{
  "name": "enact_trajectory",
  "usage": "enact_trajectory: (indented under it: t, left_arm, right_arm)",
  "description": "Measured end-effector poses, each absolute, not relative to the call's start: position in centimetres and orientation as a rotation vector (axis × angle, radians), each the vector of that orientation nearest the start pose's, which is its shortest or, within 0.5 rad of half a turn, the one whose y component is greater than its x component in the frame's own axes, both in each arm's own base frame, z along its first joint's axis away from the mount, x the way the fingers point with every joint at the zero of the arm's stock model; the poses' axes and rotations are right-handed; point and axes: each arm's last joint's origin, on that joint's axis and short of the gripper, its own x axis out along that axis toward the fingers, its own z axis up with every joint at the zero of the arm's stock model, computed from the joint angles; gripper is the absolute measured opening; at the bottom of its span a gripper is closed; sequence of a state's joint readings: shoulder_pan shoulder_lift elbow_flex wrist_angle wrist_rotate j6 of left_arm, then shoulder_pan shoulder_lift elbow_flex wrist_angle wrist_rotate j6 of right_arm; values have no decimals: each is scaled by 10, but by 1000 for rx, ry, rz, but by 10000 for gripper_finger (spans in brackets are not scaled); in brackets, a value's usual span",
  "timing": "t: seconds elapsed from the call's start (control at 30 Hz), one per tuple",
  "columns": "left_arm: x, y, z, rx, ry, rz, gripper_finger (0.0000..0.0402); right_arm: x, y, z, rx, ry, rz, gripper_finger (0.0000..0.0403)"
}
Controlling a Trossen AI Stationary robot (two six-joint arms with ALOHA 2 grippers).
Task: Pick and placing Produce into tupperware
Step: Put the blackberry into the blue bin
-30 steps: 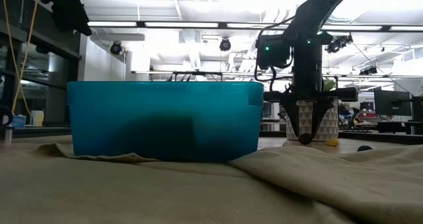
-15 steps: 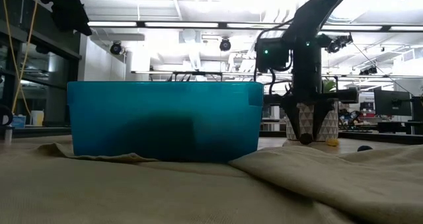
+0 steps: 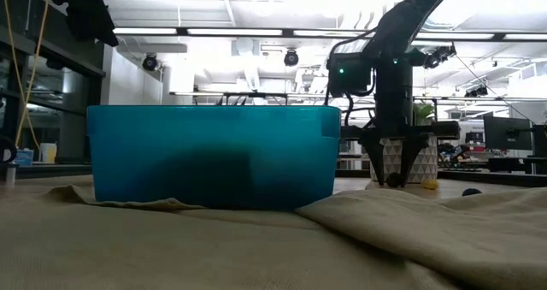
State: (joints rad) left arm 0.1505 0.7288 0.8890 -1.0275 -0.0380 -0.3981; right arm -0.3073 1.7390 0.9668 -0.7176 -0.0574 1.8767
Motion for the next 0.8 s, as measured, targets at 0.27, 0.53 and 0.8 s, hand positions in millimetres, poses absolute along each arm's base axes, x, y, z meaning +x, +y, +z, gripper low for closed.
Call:
enact_trajectory:
  t: [0.27, 0.53, 0.8]
  left_arm:
    - [116, 19, 304, -422, 821, 348, 156]
    - [116, 19, 304, -423, 821, 348, 156]
    - [116, 19, 304, -421, 821, 347, 156]
  right_arm:
    - [276, -86, 139, 1717, 848, -1544, 115]
    - [276, -86, 140, 1712, 852, -1538, 77]
    - [280, -87, 148, 1656, 881, -1514, 79]
